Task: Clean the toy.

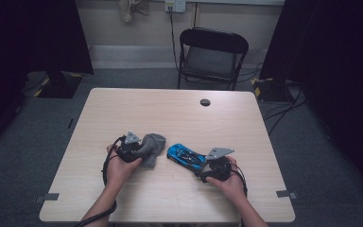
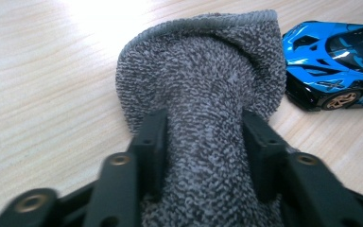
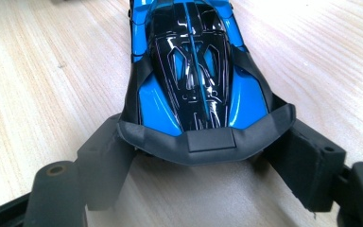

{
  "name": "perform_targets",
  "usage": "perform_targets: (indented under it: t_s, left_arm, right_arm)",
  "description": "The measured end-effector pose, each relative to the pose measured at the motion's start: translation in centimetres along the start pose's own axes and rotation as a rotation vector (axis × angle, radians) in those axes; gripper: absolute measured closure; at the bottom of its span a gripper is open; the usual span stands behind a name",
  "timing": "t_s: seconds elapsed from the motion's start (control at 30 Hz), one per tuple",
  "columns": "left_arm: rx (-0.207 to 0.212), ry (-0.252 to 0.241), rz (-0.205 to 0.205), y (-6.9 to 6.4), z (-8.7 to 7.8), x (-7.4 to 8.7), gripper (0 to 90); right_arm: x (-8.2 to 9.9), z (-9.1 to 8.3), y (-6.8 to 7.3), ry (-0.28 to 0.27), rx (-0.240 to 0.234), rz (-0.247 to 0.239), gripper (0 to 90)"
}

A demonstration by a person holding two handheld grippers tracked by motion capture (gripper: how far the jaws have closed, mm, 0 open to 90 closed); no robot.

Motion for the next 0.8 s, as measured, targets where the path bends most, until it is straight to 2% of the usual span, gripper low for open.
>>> perform_targets:
  t_s: [0.1, 0.17, 0.2, 0.33, 0.37, 0.43, 0.6, 0.8]
  left_arm:
    - [-0.004, 0.025, -0.056, -0.4, -0.2, -0.5, 68.8]
    - [0.029, -0.004, -0.095, -1.2, -0.2, -1.3, 70.1]
    - [0.060, -0.020, -0.092, -1.9, -0.3, -2.0, 70.0]
    - [0.140, -0.051, -0.062, -4.7, 0.2, -3.9, 69.9]
    - [0.172, -0.061, -0.061, -5.8, 0.7, -4.5, 69.9]
    - [0.203, -0.065, -0.048, -7.1, 1.5, -5.0, 69.8]
    - [0.267, -0.050, -0.020, -10.0, 3.4, -5.4, 69.7]
    - [0.307, -0.038, -0.011, -12.4, 5.2, -5.5, 69.7]
  right_arm:
    - [0.0, 0.0, 0.0, 0.000, 0.000, 0.001, 25.2]
    - [0.0, 0.0, 0.0, 0.000, 0.000, 0.000, 25.2]
    - [0.0, 0.0, 0.0, 0.000, 0.000, 0.000, 25.2]
    - [0.0, 0.0, 0.0, 0.000, 0.000, 0.000, 25.2]
    - [0.0, 0.0, 0.0, 0.000, 0.000, 0.000, 25.2]
    - [0.0, 0.0, 0.0, 0.000, 0.000, 0.000, 25.2]
    - [0.0, 0.0, 0.0, 0.000, 0.000, -0.001, 25.2]
    - [0.0, 0.0, 0.0, 0.000, 0.000, 0.000, 25.2]
Point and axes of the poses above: each handheld gripper's, and its own axes: z roughly forward along the jaws, x roughly out of its underside, y roughly to its left, the point moved 5 cm from there along z, roughly forward along the jaws, and after that the axes turned 15 degrees about -y, right-handed, at the moved point
